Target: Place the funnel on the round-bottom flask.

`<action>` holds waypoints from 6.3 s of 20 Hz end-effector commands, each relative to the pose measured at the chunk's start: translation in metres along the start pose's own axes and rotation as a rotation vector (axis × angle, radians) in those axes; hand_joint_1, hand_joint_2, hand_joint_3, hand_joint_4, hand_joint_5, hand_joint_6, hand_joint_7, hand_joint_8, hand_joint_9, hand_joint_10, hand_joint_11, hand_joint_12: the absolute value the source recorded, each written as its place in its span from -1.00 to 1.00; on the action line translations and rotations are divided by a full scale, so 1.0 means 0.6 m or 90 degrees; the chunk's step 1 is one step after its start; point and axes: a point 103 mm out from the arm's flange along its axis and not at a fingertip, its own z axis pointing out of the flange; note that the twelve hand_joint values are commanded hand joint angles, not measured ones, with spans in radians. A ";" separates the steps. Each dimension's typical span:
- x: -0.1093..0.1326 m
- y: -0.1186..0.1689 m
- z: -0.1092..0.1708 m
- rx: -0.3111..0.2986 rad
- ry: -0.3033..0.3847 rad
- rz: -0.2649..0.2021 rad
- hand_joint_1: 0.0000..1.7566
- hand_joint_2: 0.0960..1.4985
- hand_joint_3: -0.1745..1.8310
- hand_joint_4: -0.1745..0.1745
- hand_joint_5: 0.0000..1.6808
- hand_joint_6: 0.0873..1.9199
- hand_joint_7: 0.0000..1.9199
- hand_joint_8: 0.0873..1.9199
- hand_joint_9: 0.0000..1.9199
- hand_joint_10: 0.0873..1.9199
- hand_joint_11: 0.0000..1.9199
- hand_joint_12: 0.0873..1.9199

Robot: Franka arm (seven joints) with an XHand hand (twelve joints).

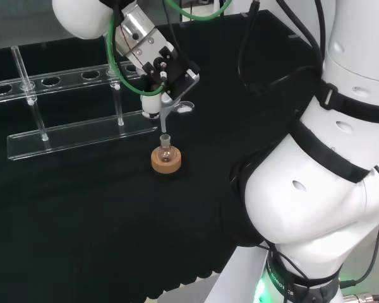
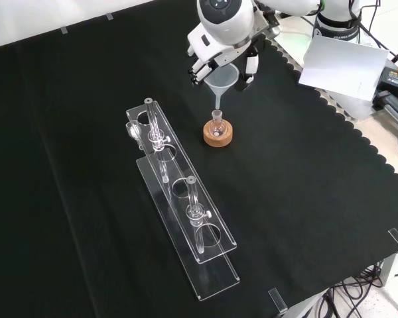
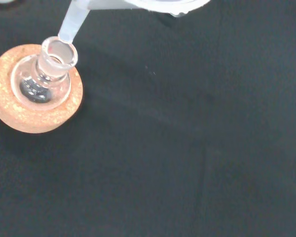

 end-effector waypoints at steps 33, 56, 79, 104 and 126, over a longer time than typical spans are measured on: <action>0.023 0.032 0.041 0.028 0.009 -0.014 -0.10 -0.03 -0.19 -0.26 -0.04 -0.24 0.01 -0.37 0.32 -0.77 -0.12 0.09; 0.044 0.055 0.062 0.053 0.009 -0.028 -0.09 -0.03 -0.19 -0.31 -0.09 -0.24 -0.02 -0.37 0.30 -0.78 -0.12 0.09; 0.024 0.059 0.078 0.048 0.025 -0.053 -0.13 -0.07 -0.18 -0.35 -0.27 -0.24 -0.17 -0.32 0.15 -0.77 -0.22 0.14; 0.031 0.056 0.082 0.084 0.032 -0.066 -0.23 -0.17 -0.18 -0.29 -0.53 -0.63 -0.59 -0.30 -0.28 -0.45 -0.49 0.31; 0.000 0.021 0.056 -0.018 0.077 -0.079 -0.55 -0.21 -0.53 -0.11 -0.95 -1.00 -0.98 -0.80 -0.90 -0.25 -0.91 0.48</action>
